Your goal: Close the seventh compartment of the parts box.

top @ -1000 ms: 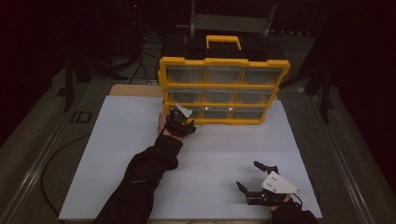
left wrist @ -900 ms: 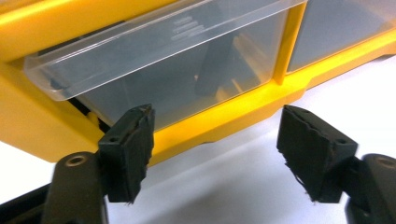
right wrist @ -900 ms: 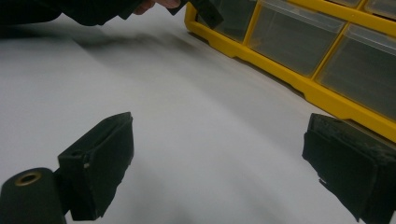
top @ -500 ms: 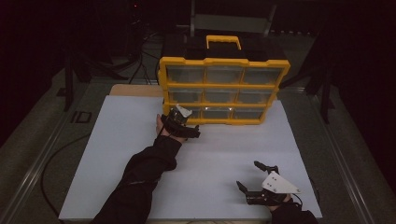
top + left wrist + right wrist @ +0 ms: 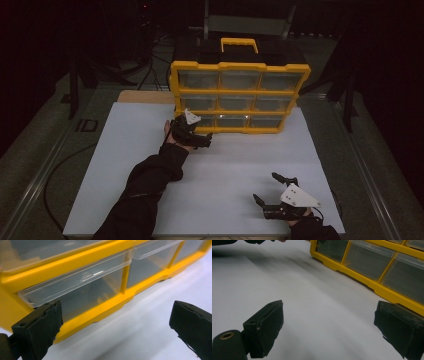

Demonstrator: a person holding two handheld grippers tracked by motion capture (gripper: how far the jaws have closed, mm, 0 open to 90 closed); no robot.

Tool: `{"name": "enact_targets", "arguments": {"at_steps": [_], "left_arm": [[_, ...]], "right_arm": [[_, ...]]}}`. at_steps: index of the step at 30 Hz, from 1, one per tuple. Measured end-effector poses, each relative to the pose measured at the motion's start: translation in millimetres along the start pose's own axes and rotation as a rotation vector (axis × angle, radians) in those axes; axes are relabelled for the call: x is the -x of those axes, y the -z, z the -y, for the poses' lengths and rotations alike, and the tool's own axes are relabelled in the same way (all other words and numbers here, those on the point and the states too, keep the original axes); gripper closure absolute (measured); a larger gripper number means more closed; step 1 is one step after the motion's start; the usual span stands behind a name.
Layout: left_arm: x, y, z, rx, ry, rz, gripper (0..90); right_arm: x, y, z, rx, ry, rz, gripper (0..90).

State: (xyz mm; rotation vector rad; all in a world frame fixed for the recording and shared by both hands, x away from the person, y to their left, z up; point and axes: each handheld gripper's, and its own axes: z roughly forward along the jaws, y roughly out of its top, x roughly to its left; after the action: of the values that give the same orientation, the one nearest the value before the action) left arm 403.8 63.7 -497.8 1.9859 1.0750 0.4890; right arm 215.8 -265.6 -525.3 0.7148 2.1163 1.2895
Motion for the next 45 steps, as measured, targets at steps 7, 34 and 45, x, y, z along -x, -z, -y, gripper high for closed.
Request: {"name": "enact_targets", "arguments": {"at_steps": [7, 34, 45], "left_arm": [[-2.1, 6.4, 2.4, -0.007, -0.039, 0.131, 0.0], [-18.8, 45.9, 6.6, 0.049, -0.096, 0.242, 0.0], [-25.0, 61.2, 11.8, 0.066, -0.112, 0.273, 0.0]], "right_arm": [[0.3, 0.0, 0.8, 0.0, -0.007, -0.002, 8.9], [0.0, -0.1, 0.1, -0.001, 0.0, 0.006, 8.9], [-1.0, 0.2, -0.8, -0.001, 0.002, 0.009, 8.9]]}}
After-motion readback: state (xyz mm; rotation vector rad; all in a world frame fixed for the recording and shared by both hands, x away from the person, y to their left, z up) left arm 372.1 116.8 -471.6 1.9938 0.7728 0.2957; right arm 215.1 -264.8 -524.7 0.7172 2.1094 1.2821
